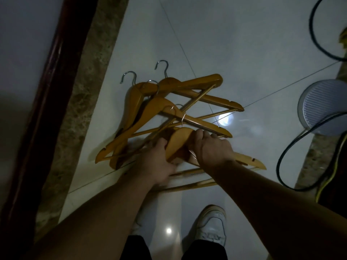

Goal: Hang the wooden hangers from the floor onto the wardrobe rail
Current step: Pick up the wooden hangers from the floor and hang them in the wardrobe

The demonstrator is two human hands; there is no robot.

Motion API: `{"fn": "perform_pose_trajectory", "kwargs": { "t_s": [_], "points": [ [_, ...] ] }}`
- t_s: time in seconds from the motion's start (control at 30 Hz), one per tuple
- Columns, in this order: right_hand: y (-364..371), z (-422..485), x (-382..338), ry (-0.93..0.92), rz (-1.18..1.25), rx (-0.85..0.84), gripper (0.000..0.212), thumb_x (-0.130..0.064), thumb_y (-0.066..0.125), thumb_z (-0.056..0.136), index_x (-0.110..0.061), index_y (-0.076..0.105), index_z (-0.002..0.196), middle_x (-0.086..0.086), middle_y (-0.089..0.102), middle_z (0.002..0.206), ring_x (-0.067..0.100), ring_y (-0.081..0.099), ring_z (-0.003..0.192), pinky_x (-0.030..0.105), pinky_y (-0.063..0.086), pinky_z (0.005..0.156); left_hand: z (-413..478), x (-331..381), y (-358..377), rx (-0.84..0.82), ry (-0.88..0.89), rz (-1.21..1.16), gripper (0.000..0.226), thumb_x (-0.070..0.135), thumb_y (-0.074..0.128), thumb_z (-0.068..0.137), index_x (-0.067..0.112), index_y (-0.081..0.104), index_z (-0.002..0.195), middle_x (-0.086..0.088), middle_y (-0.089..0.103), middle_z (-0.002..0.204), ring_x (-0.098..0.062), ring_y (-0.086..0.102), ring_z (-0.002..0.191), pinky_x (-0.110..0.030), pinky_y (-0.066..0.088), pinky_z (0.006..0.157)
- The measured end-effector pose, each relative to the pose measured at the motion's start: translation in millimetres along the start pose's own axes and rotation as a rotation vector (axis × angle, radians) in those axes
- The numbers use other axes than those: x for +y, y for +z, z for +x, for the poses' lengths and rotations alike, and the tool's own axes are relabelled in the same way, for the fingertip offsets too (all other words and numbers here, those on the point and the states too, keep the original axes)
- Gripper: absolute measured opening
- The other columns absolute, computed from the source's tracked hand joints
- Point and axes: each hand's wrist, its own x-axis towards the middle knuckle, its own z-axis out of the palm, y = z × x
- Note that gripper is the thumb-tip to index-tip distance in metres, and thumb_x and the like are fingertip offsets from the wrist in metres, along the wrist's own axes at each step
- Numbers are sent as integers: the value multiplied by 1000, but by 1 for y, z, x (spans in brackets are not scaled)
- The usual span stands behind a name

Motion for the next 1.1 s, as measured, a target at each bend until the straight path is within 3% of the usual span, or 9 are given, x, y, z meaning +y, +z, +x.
{"fn": "perform_pose_trajectory", "kwargs": {
  "t_s": [0.17,0.27,0.37,0.53,0.67,0.73,0.9,1.1],
  "points": [
    [-27,28,-14,-6,97,133,42,-39,38,104,-12,31,136,10,55,126,27,58,107,37,41,69,10,-2,-41,261,68,193,34,24,64,92,21,54,124,-5,55,125,-29,57,114,-43,53,93],
    [-40,55,-22,-34,95,148,46,-34,45,102,-10,29,138,13,51,132,30,57,112,41,46,80,28,-10,-59,310,94,206,27,24,62,92,19,55,118,-6,55,118,-29,59,106,-40,53,85],
    [-41,78,-26,-55,51,112,54,-24,49,101,-7,23,144,17,47,133,33,56,113,42,49,81,49,-21,-67,350,135,247,19,26,61,93,19,57,111,-3,52,107,-28,58,101,-38,49,79],
    [-28,101,-31,-27,104,71,52,-19,55,98,-8,29,142,17,42,133,34,52,118,44,55,86,74,-31,-66,359,142,347,35,29,55,97,19,52,130,-9,60,115,-29,61,104,-37,48,75],
    [-16,110,-33,-77,149,121,47,-25,50,100,-9,31,139,18,47,127,36,52,113,44,49,84,83,-43,-64,392,128,312,16,31,57,96,17,56,102,-9,59,91,-29,62,90,-36,39,64],
    [-11,112,-34,-97,165,140,46,-27,50,100,-10,30,138,18,52,122,36,53,110,43,48,82,82,-47,-63,405,111,298,17,32,56,96,16,54,101,-7,52,85,-26,57,84,-36,37,62],
    [-6,116,-35,-73,104,156,47,-31,52,98,-13,30,135,15,60,117,35,50,114,44,45,90,82,-49,-55,369,129,269,32,36,58,95,17,47,119,-8,59,96,-30,61,97,-36,39,66],
    [-6,116,-33,-71,62,147,55,-34,55,97,-15,26,139,13,57,127,34,49,122,46,42,100,87,-52,-53,349,120,284,25,22,57,96,14,52,119,-10,64,110,-31,62,102,-34,42,71]
  ]
}}
